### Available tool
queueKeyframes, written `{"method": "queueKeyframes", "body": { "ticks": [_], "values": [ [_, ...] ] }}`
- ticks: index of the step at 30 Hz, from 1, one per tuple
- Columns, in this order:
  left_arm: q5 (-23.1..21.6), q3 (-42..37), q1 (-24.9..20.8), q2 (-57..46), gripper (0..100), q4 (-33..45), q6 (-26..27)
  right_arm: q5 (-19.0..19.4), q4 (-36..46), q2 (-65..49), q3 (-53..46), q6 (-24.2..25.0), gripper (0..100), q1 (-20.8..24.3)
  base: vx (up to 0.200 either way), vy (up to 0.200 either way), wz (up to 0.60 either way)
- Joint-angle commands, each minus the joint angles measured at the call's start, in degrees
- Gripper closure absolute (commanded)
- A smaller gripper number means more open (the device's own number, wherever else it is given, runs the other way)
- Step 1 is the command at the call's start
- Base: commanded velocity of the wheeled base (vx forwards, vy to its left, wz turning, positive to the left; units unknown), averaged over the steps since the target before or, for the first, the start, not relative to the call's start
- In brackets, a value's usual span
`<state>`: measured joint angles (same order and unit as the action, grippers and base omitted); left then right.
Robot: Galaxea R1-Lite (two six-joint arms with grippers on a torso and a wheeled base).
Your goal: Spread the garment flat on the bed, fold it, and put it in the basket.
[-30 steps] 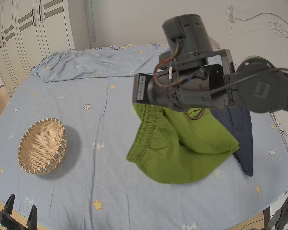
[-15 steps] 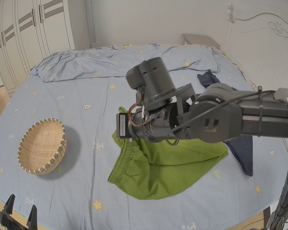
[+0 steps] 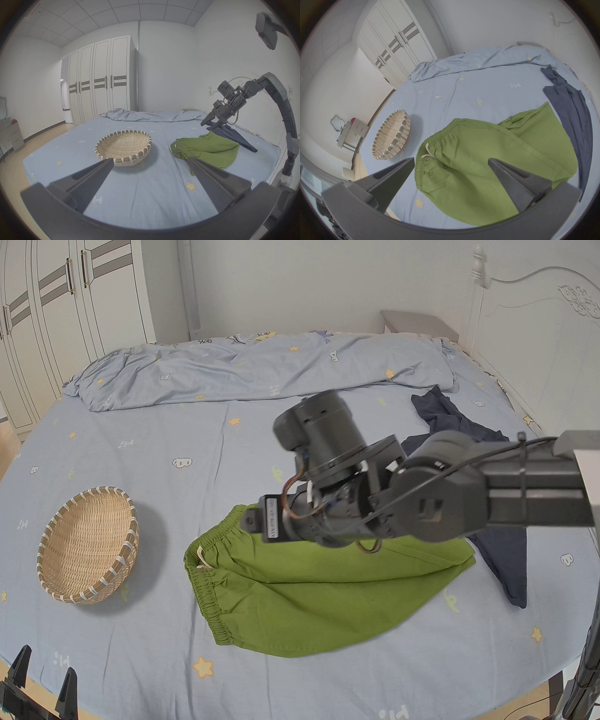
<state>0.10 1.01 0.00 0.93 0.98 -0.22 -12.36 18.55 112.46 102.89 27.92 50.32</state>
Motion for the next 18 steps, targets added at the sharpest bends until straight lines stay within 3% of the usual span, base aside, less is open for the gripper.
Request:
{"method": "queueKeyframes", "body": {
  "ticks": [1, 2, 5, 8, 14, 18],
  "values": [
    [0.1, -0.5, 0.0, -0.9, 0, 0.0, 0.0, 6.6, -0.2, -15.3, -10.1, 0.0, 0, -10.7, 0.000, 0.000, 0.00],
    [0.0, -0.5, 0.0, -0.9, 0, 0.0, 0.0, 7.3, -0.1, -16.2, -10.7, -0.1, 0, -11.4, 0.000, 0.000, 0.00],
    [0.0, -0.5, 0.0, -0.9, 0, 0.0, 0.0, 14.6, -0.3, -24.3, -18.5, -0.3, 0, -19.6, 0.000, 0.000, 0.00],
    [0.0, -0.6, 0.0, -0.9, 0, 0.0, 0.0, 17.7, -0.7, -28.9, -25.3, -0.6, 0, -24.0, 0.000, 0.000, 0.00],
    [0.1, -0.5, 0.0, -0.9, 0, 0.1, 0.0, 18.4, -8.0, -35.7, -39.3, -0.8, 0, -30.4, 0.000, 0.000, 0.00],
    [0.1, -0.5, 0.0, -0.9, 0, 0.1, 0.0, 18.8, -12.3, -37.8, -43.9, -2.2, 0, -30.9, 0.000, 0.000, 0.00]
  ]
}}
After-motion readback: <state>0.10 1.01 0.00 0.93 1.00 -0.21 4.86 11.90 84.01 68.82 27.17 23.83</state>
